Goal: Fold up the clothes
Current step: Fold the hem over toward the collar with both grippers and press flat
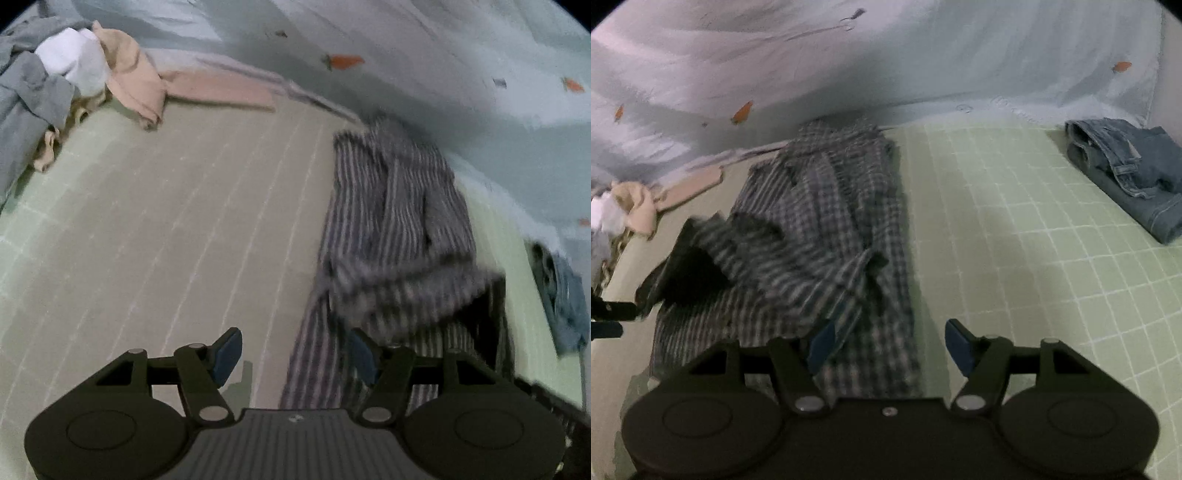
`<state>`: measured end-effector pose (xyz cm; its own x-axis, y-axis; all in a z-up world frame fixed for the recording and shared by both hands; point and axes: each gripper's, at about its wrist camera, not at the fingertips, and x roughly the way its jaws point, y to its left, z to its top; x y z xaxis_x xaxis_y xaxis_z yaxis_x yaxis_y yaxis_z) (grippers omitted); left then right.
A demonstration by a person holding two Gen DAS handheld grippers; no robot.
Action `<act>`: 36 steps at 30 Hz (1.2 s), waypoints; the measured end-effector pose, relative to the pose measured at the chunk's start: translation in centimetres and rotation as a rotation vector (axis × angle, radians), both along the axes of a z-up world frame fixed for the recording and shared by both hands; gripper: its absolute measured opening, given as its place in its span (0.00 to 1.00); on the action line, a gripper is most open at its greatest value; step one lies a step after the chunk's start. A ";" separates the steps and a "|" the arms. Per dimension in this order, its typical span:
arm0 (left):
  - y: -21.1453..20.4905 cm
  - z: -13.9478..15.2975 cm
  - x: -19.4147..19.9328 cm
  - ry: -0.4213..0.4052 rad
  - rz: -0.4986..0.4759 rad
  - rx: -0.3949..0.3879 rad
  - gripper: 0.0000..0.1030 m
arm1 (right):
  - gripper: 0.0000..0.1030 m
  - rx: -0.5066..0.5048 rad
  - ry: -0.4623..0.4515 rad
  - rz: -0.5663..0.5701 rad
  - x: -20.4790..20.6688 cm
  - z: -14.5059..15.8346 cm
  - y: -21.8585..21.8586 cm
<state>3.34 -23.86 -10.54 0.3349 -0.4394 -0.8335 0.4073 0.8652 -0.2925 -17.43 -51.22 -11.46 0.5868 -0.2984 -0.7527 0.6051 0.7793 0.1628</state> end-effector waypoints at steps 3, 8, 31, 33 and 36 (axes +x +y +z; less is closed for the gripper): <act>0.4 -0.4 -1.2 0.004 -0.040 0.019 0.63 | 0.65 0.015 -0.001 0.045 -0.3 -0.1 1.2; 0.0 -1.0 -1.3 0.008 -0.081 0.009 0.67 | 0.65 -0.002 -0.015 0.115 0.5 -0.2 3.0; -5.9 -5.8 11.6 0.028 0.056 0.030 0.70 | 0.78 -0.142 0.091 -0.112 12.2 -1.9 -5.5; -4.5 -5.7 11.3 0.053 0.057 0.019 0.71 | 0.83 -0.099 0.096 -0.108 10.8 -2.1 -4.7; -3.4 -5.5 9.0 0.092 0.028 0.022 0.74 | 0.84 -0.026 0.079 -0.126 8.1 -2.5 -3.4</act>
<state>12.38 -27.21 -16.05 0.2683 -0.4126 -0.8705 0.3554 0.8823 -0.3087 -9.35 -54.66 -13.93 0.4827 -0.3856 -0.7864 0.7084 0.6998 0.0917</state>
